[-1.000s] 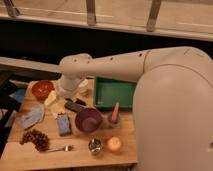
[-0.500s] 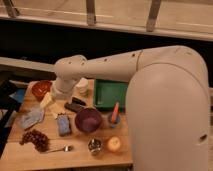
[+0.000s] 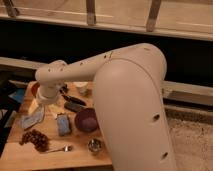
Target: Wipe tray with sponge
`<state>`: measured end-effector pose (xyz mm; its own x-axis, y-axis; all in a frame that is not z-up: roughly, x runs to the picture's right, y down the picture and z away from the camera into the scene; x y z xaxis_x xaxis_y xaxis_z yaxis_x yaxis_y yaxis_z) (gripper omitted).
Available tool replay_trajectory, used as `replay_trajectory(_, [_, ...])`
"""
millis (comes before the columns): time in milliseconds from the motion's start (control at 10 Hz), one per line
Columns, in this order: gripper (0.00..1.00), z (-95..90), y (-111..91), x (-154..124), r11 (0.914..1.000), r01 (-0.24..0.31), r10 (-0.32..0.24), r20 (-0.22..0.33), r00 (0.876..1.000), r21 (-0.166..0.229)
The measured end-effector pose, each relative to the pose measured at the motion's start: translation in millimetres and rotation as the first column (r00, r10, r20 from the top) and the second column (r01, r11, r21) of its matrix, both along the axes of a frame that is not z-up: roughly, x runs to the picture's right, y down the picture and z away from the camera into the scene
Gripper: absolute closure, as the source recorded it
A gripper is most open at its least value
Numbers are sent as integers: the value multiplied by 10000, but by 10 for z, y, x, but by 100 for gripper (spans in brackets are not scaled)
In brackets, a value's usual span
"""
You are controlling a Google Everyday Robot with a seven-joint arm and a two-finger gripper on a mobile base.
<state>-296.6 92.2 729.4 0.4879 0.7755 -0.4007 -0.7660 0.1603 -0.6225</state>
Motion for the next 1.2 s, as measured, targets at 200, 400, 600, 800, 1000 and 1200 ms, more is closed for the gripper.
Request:
replay_trajectory(200, [20,82,109,-21,9997,121,-124,-100,9999,-231])
replay_trajectory(400, [20,187,216,148,9981,-184,163,-375,9992,-591])
replay_trajectory(600, [20,254,323,340,9954,-463,407,-682,9968,-840])
replay_trajectory(800, [20,259,336,364,9950,-527,469,-687,9965,-848])
replay_trajectory(1000, [20,252,342,347,9951,-510,453,-672,9967,-853])
replay_trajectory(1200, [20,295,363,357,9935,-561,478,-841,9953,-992])
